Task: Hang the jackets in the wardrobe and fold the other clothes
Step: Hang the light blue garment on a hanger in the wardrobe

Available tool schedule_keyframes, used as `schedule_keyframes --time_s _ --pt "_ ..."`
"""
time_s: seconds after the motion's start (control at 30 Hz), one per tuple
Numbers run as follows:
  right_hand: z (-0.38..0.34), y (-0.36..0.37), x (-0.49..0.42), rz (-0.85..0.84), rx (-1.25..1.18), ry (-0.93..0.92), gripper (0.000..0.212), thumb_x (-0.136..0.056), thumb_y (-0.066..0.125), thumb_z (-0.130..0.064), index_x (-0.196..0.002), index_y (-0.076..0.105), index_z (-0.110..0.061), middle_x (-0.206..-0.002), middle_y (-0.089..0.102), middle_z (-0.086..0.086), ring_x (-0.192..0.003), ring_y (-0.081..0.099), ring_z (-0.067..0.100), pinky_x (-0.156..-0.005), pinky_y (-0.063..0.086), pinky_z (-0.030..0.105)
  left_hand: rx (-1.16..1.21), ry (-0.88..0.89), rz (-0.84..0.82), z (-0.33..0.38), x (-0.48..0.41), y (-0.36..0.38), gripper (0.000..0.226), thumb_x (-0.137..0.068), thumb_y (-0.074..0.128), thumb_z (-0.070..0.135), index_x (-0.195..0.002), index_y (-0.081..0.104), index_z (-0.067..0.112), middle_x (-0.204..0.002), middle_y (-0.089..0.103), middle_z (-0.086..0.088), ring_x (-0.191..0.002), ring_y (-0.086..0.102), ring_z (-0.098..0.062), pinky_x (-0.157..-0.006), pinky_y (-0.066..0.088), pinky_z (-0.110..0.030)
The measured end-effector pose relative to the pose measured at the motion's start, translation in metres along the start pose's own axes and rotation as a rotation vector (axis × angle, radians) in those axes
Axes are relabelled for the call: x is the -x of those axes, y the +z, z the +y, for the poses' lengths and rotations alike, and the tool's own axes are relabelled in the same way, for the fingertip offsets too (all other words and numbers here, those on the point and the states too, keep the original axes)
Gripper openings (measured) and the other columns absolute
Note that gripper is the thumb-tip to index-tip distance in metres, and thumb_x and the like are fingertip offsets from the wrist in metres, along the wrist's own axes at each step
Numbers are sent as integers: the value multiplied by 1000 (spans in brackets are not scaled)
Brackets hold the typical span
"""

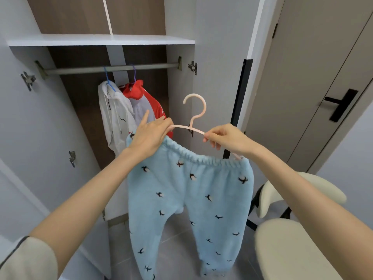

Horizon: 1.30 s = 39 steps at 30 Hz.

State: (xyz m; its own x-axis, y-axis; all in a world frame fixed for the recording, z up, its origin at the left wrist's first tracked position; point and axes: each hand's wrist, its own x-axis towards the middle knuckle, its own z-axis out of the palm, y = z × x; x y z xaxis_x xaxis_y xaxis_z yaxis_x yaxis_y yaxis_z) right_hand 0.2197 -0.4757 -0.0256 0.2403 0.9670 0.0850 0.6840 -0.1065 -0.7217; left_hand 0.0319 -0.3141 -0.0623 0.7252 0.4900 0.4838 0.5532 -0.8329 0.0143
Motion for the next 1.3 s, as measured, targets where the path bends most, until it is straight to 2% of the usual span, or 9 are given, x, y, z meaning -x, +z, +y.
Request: schedule_keyframes --time_s 0.07,0.13,0.3,0.4,0.53,0.63,0.7,1.0,1.3 --pt "2 0 -5 27 -82 -4 26 -97 52 -24 -79 67 -15 -63 59 -3 -59 54 10 -74 44 25 19 -36 3 -2 -6 5 24 -103 33 25 -99 55 15 -90 64 1 -90 61 -20 -117 14 -42" --pt "2 0 -12 51 -182 -9 26 -98 51 -21 -78 65 -12 -61 57 -4 -56 55 11 -75 47 23 29 -61 7 -9 -11 11 19 -102 37 20 -99 55 16 -93 66 0 -92 61 -21 -114 21 -42" --pt "-2 0 -37 19 -255 43 26 -99 49 -20 -80 63 -11 -59 51 -2 -46 52 10 -57 52 20 -65 -74 -59 -35 -28 33 11 -93 49 8 -100 55 14 -92 64 -5 -85 55 -26 -81 34 -30" --pt "-4 7 -61 31 -276 83 27 -100 48 -20 -80 63 -11 -59 49 -2 -45 50 7 -54 53 20 -33 -126 -104 -54 -40 47 9 -95 48 11 -101 55 14 -93 63 -8 -83 56 -26 -73 46 -33" --pt "-2 17 -100 38 -287 141 28 -101 46 -19 -80 62 -10 -61 46 -1 -43 49 5 -50 52 20 107 -158 -125 -89 -64 71 23 -101 39 19 -116 56 15 -109 64 -8 -93 59 -26 -76 48 -36" --pt "3 19 -135 84 -266 199 26 -101 44 -18 -84 61 -9 -64 45 0 -40 47 5 -43 47 19 323 -157 -120 -113 -91 89 34 -103 35 23 -133 51 18 -135 54 -2 -121 51 -22 -97 45 -39" --pt "9 19 -160 132 -250 250 26 -101 44 -19 -83 61 -10 -67 44 0 -43 44 8 -41 42 19 370 -155 -122 -127 -111 101 37 -103 36 26 -138 46 20 -140 50 -2 -127 48 -21 -102 43 -38" --pt "20 25 -283 316 -287 409 19 -99 42 -10 -89 58 -6 -69 43 4 -52 35 16 -45 27 23 413 -132 -138 -196 -187 135 41 -101 43 26 -142 41 21 -140 50 -6 -126 50 -24 -101 42 -38" --pt "30 36 -404 461 -212 330 33 -97 41 -10 -68 57 -17 -62 48 -1 -49 36 13 -43 27 21 404 -149 -127 -257 -252 164 42 -100 43 24 -142 41 20 -143 47 -5 -129 46 -23 -102 44 -39"
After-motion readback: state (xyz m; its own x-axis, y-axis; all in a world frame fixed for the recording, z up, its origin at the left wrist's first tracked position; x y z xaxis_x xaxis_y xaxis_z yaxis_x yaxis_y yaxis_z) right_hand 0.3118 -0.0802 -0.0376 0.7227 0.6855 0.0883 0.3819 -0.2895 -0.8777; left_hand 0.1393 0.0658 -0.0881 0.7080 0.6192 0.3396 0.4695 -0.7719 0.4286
